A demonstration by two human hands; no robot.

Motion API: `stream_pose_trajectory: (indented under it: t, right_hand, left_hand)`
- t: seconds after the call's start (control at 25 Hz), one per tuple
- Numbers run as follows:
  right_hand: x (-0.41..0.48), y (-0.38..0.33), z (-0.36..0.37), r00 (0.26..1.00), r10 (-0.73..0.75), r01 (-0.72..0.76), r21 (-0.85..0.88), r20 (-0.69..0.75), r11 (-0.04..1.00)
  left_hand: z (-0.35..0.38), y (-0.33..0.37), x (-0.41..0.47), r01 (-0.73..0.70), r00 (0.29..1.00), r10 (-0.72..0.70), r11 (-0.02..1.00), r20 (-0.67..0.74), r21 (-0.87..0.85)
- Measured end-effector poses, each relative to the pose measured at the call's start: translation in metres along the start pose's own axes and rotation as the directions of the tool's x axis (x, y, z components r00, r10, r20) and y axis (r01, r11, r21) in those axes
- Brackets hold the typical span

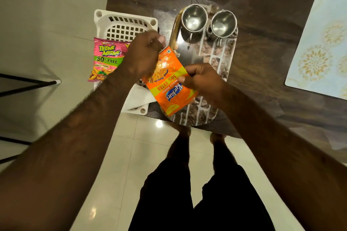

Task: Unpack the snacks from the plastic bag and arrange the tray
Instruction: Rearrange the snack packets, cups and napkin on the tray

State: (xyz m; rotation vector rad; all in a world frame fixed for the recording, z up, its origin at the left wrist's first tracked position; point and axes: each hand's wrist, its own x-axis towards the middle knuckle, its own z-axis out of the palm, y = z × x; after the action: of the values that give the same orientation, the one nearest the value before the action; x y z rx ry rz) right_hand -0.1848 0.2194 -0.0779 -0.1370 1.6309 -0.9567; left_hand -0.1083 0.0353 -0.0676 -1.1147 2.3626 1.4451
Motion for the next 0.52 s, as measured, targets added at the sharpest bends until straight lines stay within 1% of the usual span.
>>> stream_pose_trajectory:
  t: [0.04,0.08,0.12,0.16,0.2,0.24,0.28,0.36,0.44,0.52]
  right_hand:
    - [-0.002,0.004,-0.002,1.000,-0.002,0.002,0.005,0.003,1.000]
    - [-0.006,0.010,-0.004,1.000,0.005,-0.005,0.020,0.000,1.000]
    - [-0.010,0.016,-0.007,1.000,0.021,-0.020,0.042,-0.005,0.999]
    - [-0.015,0.022,-0.009,0.999,0.037,-0.036,0.067,-0.006,0.997]
    - [-0.019,0.027,-0.011,0.999,0.049,-0.048,0.091,-0.005,0.995]
    - [-0.022,0.031,-0.013,0.998,0.058,-0.057,0.113,-0.006,0.992]
    - [-0.024,0.034,-0.015,0.998,0.063,-0.061,0.130,-0.010,0.990]
    - [-0.023,0.038,-0.017,0.997,0.067,-0.062,0.148,-0.030,0.987]
    - [-0.018,0.042,-0.020,0.996,0.060,-0.050,0.156,-0.061,0.986]
    - [-0.013,0.047,-0.022,0.993,0.065,-0.049,0.161,-0.095,0.986]
  left_hand:
    - [0.000,0.000,0.001,-0.048,0.998,0.050,0.997,-0.034,0.060]
    - [-0.001,0.001,0.002,-0.085,0.996,0.086,0.992,-0.006,0.097]
    - [-0.003,0.003,0.003,-0.106,0.991,0.098,0.989,0.086,0.101]
    - [-0.005,0.006,0.002,-0.104,0.973,0.083,0.991,0.215,0.088]
    - [-0.005,0.007,0.001,-0.092,0.937,0.060,0.993,0.343,0.076]
    - [-0.003,0.008,-0.001,-0.089,0.901,0.051,0.994,0.431,0.068]
    - [0.000,0.007,-0.002,-0.094,0.891,0.059,0.994,0.451,0.055]
    - [0.010,0.005,-0.004,-0.081,0.928,0.062,0.996,0.368,0.034]
    - [0.020,0.006,-0.005,-0.035,0.959,0.033,0.999,0.280,0.002]
    - [0.025,0.006,-0.003,0.031,0.989,-0.020,0.997,0.144,-0.077]
